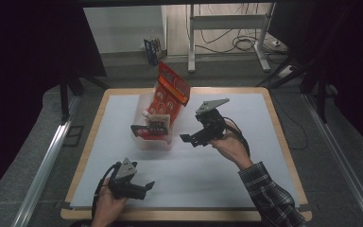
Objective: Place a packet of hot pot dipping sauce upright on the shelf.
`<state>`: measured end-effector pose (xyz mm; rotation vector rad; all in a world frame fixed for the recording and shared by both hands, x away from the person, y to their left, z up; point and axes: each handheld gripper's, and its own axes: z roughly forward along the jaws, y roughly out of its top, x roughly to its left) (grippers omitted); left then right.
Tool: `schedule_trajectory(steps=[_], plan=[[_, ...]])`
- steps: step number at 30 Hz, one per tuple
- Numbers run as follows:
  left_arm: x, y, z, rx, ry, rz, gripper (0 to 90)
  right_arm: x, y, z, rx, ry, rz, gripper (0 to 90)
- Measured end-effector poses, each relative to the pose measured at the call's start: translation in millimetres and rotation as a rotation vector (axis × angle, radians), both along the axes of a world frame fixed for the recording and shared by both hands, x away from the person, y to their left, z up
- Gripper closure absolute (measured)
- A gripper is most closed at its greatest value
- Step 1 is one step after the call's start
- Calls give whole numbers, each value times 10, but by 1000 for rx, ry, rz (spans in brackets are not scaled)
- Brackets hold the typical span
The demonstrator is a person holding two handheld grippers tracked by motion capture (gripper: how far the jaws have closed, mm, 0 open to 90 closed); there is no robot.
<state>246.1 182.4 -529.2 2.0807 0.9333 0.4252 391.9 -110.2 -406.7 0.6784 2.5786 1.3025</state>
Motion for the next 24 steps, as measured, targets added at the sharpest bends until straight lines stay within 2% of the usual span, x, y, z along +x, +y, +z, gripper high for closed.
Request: schedule_trajectory(steps=[8,15,24], plan=[[0,1,13,-7,21,2,40,-110,-135,-61,17,-31,-22,0],[-5,-22,7,12,22,0,38,-228,-252,-159,35,-56,-23,0],[-20,-40,13,25,14,-4,36,-334,-346,-290,18,-43,-36,0]])
